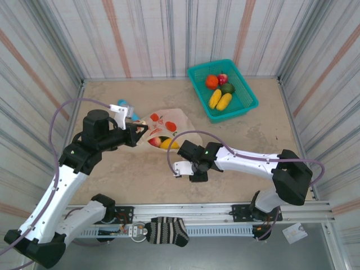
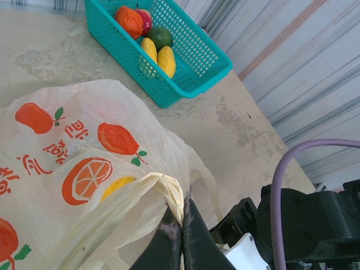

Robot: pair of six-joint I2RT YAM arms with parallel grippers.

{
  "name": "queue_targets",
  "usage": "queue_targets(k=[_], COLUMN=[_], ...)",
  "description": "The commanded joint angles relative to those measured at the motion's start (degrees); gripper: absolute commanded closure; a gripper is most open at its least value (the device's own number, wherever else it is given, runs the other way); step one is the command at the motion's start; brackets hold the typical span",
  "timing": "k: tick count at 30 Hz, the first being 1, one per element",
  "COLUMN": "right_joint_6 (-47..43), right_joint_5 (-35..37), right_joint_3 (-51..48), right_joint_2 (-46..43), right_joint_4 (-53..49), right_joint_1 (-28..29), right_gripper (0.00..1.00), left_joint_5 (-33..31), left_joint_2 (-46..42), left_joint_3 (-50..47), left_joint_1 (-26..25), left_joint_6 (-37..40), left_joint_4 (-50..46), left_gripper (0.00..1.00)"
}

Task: Place the fake fruits into the plastic bag and tie a complex knot

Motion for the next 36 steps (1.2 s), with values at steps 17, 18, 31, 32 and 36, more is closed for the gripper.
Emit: queue_targets(k=[17, 18, 31, 32, 36], right_joint_6=[37.0, 39.5, 55.1, 55.4, 56.1], right_joint_5=[-20.7, -20.4, -8.5, -7.7, -7.2], right_joint_3=[15.3, 17.9, 37.3, 37.6, 37.4], right_joint_2=[-18.9, -17.9, -11.5, -11.6, -12.1], right_joint_4=[22.6, 23.1, 20.2, 19.8, 17.7], right_joint_1=[-25.6, -26.7, -30.5, -30.5, -30.5], right_gripper=[1.00, 1.00, 1.00, 1.00, 1.00], left_joint_5=[-6.2, -6.3, 0.2, 1.0, 4.0], left_joint_2=[4.0, 4.8, 10.8, 11.1, 12.2], left_joint_3=[14.3, 15.4, 24.7, 24.7, 24.0], left_joint_1=[3.2, 3.7, 7.3, 7.3, 7.4], left_joint_6=[0.7, 0.3, -2.5, -2.8, -3.6], left_joint_4=[-2.3, -2.0, 2.6, 3.0, 4.5], left_gripper=[1.00, 1.00, 1.00, 1.00, 1.00])
